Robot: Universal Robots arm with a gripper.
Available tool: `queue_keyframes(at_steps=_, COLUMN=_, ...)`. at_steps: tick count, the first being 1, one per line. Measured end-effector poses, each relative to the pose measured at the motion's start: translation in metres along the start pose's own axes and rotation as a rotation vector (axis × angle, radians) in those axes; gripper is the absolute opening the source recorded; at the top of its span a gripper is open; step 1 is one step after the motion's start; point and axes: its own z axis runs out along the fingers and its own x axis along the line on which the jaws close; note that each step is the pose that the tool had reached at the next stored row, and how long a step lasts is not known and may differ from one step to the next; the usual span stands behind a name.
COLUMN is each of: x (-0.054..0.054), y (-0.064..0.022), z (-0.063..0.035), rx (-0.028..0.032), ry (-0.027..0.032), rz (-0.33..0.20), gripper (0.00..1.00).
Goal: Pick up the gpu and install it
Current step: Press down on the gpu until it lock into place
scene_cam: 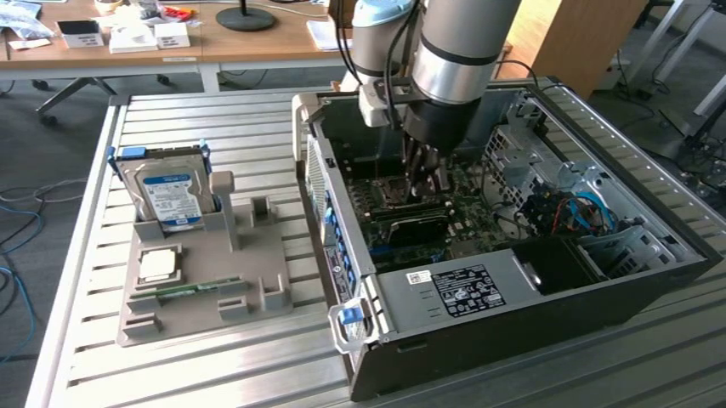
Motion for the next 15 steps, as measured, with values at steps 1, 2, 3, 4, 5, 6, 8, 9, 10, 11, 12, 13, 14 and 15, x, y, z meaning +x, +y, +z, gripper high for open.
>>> queue_keyframes(at_steps=1, x=0.0, y=0.0, z=-0.0014, rx=0.0, ry=0.0001, rz=0.0, gripper=0.11)
queue_keyframes(at_steps=2, x=0.0, y=-0.0001, z=-0.0029, rx=0.0, ry=0.0, rz=0.0, gripper=0.11)
queue_keyframes(at_steps=3, x=0.0, y=-0.0001, z=-0.0043, rx=0.0001, ry=0.0, rz=0.0, gripper=0.11)
queue_keyframes(at_steps=4, x=0.0, y=-0.0001, z=-0.0057, rx=0.0001, ry=0.0, rz=0.0, gripper=0.11)
queue_keyframes(at_steps=5, x=0.0, y=-0.0001, z=-0.0069, rx=0.0001, ry=0.0001, rz=0.0, gripper=0.11)
queue_keyframes(at_steps=6, x=0.0, y=-0.0001, z=-0.0081, rx=0.0001, ry=0.0, rz=0.0, gripper=0.11)
queue_keyframes(at_steps=8, x=-0.001, y=-0.0002, z=-0.0105, rx=0.0, ry=-0.0001, rz=0.0, gripper=0.11)
queue_keyframes(at_steps=9, x=-0.001, y=-0.0002, z=-0.0116, rx=0.0001, ry=0.0, rz=0.0, gripper=0.11)
queue_keyframes(at_steps=10, x=-0.001, y=-0.0002, z=-0.0127, rx=0.0001, ry=0.0, rz=0.0, gripper=0.11)
queue_keyframes(at_steps=11, x=-0.001, y=-0.0002, z=-0.0137, rx=0.0001, ry=0.0, rz=0.0, gripper=0.11)
queue_keyframes(at_steps=12, x=-0.001, y=-0.0002, z=-0.0148, rx=0.0, ry=0.0, rz=0.0, gripper=0.11)
queue_keyframes(at_steps=13, x=-0.001, y=-0.0002, z=-0.0159, rx=0.0, ry=0.0, rz=0.0, gripper=0.11)
queue_keyframes(at_steps=14, x=-0.001, y=-0.0002, z=-0.0172, rx=0.0, ry=0.0, rz=0.0, gripper=0.11)
queue_keyframes(at_steps=15, x=-0.001, y=-0.0003, z=-0.0187, rx=0.0, ry=0.0, rz=0.0, gripper=0.11)
